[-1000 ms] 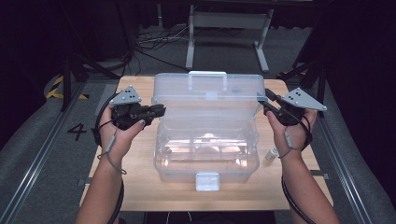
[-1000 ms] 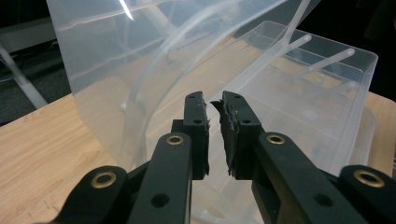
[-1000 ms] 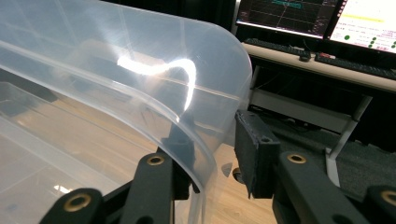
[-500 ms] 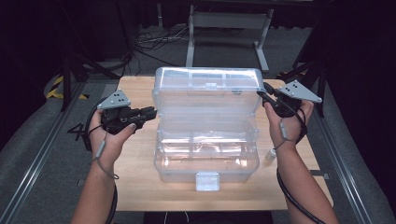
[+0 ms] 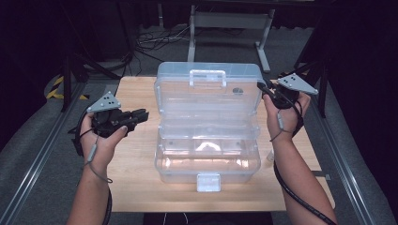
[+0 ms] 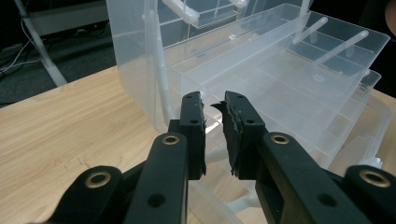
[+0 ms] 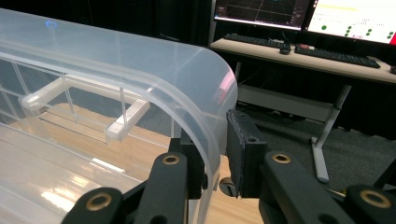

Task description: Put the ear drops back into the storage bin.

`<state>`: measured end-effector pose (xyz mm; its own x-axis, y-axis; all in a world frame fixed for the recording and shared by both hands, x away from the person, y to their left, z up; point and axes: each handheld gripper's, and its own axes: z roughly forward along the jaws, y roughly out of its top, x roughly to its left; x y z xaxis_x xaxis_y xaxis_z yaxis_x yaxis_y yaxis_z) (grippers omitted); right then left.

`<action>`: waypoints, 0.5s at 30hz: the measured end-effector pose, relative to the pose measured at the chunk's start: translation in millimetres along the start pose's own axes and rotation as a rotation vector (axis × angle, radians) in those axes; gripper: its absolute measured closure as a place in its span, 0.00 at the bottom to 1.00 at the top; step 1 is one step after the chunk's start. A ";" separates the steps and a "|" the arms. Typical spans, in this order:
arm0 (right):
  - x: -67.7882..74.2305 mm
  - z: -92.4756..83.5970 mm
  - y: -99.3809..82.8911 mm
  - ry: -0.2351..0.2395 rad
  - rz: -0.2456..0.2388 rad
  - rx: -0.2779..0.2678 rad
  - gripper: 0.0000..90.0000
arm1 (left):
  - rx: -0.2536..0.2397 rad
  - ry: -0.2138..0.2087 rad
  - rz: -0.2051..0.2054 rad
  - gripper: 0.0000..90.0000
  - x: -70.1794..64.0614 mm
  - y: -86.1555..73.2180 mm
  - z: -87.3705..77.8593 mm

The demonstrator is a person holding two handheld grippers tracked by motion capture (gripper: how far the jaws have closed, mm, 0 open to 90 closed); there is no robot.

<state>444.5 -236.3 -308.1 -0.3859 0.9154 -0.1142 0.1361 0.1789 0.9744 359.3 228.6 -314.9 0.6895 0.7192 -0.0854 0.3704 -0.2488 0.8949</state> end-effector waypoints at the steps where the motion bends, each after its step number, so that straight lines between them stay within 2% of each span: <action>1: -0.6 1.9 1.0 0.001 0.004 0.005 0.86 | 0.000 0.000 0.000 0.87 0.0 0.0 0.0; 5: -2.8 8.5 2.7 -0.003 0.005 0.019 0.87 | -0.003 0.005 -0.006 0.87 2.4 -0.9 -0.4; 15: -11.2 24.3 -0.8 0.012 0.027 0.009 0.90 | 0.001 0.007 -0.008 0.86 4.5 -1.7 1.0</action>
<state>471.0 -237.9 -312.3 -0.3929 0.9156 -0.0853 0.1548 0.1573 0.9753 362.4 231.6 -317.2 0.6823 0.7255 -0.0900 0.3770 -0.2437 0.8936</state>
